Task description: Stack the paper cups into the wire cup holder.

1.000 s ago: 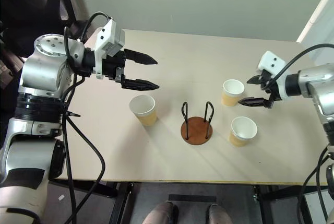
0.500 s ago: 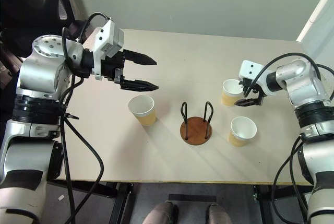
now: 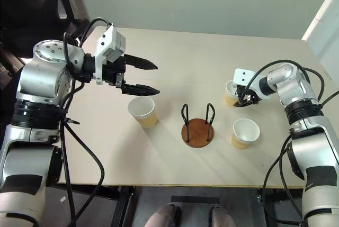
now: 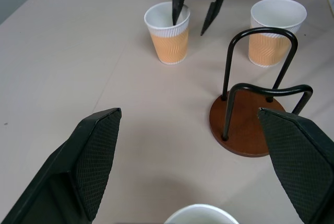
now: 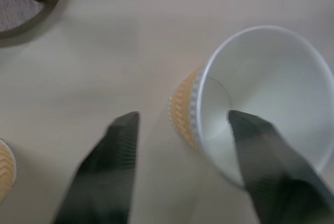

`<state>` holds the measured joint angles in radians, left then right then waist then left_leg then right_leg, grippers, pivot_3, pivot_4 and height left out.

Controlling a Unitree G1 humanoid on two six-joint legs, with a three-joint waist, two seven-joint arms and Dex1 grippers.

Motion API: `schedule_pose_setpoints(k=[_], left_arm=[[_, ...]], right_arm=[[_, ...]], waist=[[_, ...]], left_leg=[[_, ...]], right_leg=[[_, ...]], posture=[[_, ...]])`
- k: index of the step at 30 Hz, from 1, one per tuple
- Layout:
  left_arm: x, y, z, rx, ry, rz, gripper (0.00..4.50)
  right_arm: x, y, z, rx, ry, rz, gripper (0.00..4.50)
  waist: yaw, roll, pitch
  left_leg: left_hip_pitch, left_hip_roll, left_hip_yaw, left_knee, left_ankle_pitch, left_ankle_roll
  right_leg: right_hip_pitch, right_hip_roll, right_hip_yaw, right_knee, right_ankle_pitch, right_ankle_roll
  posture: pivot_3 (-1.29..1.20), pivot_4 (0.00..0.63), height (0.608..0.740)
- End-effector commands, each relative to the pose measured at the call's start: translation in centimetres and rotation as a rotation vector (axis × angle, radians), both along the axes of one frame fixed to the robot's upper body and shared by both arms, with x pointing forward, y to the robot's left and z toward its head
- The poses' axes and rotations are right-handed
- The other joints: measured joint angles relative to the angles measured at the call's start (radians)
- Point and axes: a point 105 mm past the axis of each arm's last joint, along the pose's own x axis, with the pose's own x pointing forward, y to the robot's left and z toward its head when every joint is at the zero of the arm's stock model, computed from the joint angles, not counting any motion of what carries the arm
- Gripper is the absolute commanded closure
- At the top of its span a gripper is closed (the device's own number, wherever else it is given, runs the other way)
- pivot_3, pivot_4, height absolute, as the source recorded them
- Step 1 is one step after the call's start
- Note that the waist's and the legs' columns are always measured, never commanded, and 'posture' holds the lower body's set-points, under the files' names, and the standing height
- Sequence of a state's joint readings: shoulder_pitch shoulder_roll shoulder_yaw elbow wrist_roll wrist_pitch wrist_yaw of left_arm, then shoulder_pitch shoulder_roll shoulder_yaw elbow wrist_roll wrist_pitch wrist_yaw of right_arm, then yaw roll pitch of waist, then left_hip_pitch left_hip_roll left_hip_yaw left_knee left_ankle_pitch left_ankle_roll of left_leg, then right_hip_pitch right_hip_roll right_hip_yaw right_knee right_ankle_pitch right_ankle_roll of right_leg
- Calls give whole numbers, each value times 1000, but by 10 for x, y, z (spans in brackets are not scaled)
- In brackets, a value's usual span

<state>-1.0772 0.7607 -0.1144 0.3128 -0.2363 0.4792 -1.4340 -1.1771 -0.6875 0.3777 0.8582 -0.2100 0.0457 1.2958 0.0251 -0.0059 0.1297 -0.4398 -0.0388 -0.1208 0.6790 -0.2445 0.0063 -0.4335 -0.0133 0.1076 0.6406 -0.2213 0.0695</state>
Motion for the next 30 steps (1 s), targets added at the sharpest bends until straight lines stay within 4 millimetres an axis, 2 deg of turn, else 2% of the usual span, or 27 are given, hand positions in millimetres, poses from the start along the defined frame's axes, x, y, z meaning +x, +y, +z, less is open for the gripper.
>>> schedule_pose_setpoints(k=[1, 4, 8, 11, 14, 19, 23, 30], left_arm=[[-8, 1, 7, 13, -34, -28, 0], [-12, 3, 7, 14, -27, -59, 0], [-17, 3, 10, -12, -34, -106, 0], [-20, 2, 10, -21, -45, -142, 0], [-19, 1, 10, -21, -63, -159, 0], [-14, 0, 16, -35, -79, -179, 0], [-11, -1, 20, -56, -67, -189, 0], [-4, -2, 17, -47, -69, -178, 0]], right_arm=[[-5, 9, 36, 103, -32, 33, 3443], [-22, 13, 60, 172, -12, 73, 4464], [-51, 20, 94, 237, -27, 121, 4464], [-76, 27, 112, 271, -30, 154, 4464], [-102, 36, 122, 269, -24, 196, 4464], [-135, 65, 141, 278, -53, 299, 4464], [-144, 82, 148, 326, -45, 341, 4464], [-142, 98, 138, 349, -24, 370, 4464]], waist=[[0, 0, 0], [0, 0, 0], [4, 0, 0], [3, 0, 0], [1, 0, 0], [-4, 1, 1], [-7, 1, 0], [-8, 1, 1]], left_leg=[[0, 0, 0, 0, 0, 0], [-1, 0, 0, 0, 0, 0], [-3, 0, -1, 0, 0, -1], [-4, 0, -1, 0, 0, -1], [-4, 0, -1, 1, 0, -1], [-3, 0, -1, 3, 2, -1], [-3, 0, -2, 3, 6, -2], [-4, 0, -4, 3, 8, -2]], right_leg=[[0, 0, 0, 0, 0, 0], [0, 0, 0, 0, 0, 0], [-1, 0, -2, 0, -1, -1], [-1, 0, -2, 0, -1, -1], [-1, 0, -3, 0, -1, -1], [-1, 0, -3, -1, -1, -1], [-3, 0, -3, 2, -1, -1], [-4, 0, -4, 4, 1, -2]], posture=[[0, 150, 740], [0, 150, 740], [0, 150, 740], [0, 150, 740], [0, 150, 740], [0, 150, 740], [0, 150, 740], [0, 150, 740]])
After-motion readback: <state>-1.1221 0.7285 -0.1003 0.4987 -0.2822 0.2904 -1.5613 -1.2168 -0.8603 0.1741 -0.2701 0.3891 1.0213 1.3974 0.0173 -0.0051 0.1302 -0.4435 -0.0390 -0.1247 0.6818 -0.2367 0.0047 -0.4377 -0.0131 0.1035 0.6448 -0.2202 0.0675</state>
